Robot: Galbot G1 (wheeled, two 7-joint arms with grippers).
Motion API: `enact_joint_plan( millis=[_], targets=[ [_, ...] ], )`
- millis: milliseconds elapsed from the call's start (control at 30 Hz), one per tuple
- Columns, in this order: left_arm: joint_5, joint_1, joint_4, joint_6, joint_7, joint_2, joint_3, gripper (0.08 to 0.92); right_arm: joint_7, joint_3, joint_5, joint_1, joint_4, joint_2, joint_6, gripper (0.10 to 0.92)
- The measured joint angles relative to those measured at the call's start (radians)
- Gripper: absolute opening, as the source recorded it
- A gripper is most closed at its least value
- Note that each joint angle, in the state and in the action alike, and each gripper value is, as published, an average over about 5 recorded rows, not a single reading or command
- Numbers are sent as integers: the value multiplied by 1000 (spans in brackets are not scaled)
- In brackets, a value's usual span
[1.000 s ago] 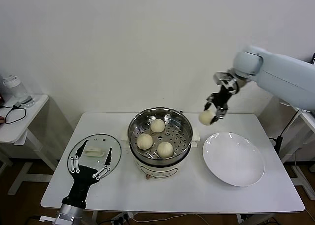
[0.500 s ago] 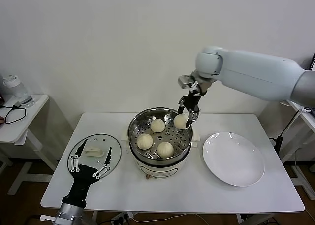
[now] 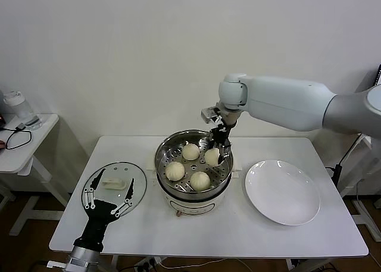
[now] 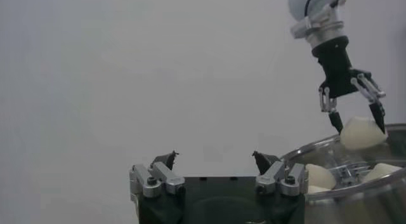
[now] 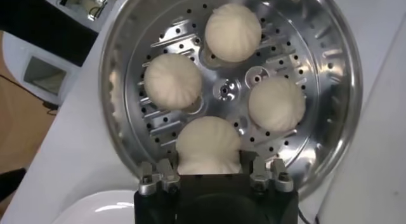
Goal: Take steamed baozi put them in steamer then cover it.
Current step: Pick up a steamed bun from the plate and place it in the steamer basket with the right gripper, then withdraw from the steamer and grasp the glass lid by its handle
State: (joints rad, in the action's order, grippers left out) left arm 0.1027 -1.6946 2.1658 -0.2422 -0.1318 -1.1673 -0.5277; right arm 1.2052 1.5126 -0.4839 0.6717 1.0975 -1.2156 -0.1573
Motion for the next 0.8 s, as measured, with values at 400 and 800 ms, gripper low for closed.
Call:
enact_joint_plan(
  millis=[400,800],
  targets=[
    [-1,4,-4,-3,-1,1,-1,823,-11,3,36,-46,-55,-36,5,705],
    [0,2,-3,-3,-2,-1,-8,823,-22,-21,55,-66,-64,-31,11,822]
  ],
)
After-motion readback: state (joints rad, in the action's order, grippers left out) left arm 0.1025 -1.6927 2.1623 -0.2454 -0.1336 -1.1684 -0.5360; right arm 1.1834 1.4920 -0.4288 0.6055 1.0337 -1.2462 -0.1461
